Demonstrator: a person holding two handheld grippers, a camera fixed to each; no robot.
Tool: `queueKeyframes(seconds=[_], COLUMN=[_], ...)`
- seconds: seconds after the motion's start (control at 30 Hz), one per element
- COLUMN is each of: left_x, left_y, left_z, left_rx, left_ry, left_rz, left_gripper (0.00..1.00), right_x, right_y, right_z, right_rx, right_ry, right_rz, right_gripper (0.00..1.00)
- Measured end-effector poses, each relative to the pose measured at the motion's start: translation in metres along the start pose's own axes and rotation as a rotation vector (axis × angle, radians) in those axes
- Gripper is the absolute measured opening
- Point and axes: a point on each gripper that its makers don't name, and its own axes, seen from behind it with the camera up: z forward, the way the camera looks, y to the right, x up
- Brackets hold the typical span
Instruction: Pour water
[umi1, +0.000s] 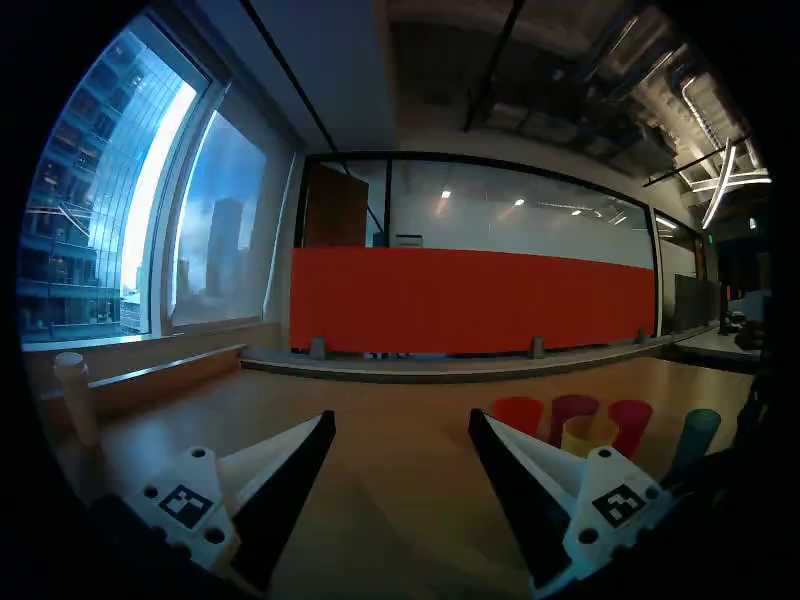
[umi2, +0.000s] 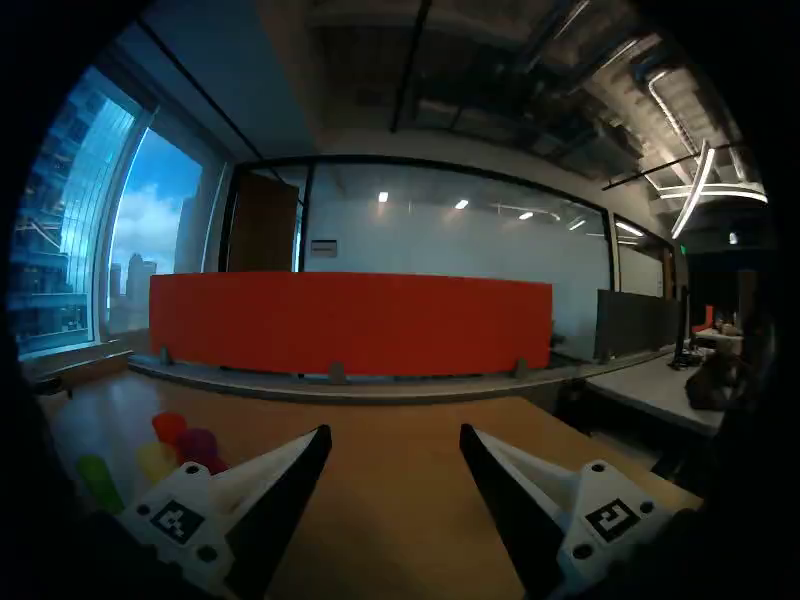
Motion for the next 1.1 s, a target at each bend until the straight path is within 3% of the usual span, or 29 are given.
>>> queueKeyframes(seconds=[1.1], left_x=[-0.014], left_y=[0.006], left_z=[0.002], left_rx=[0.006], left_ry=[-0.038], left_rz=[0.031], left_gripper=[0.99], right_x=[-0.006], right_y=[0.008], right_z=[-0.003], right_rx=[-0.008], right_ry=[-0.005], right_rz=[0.019], right_gripper=[0.99])
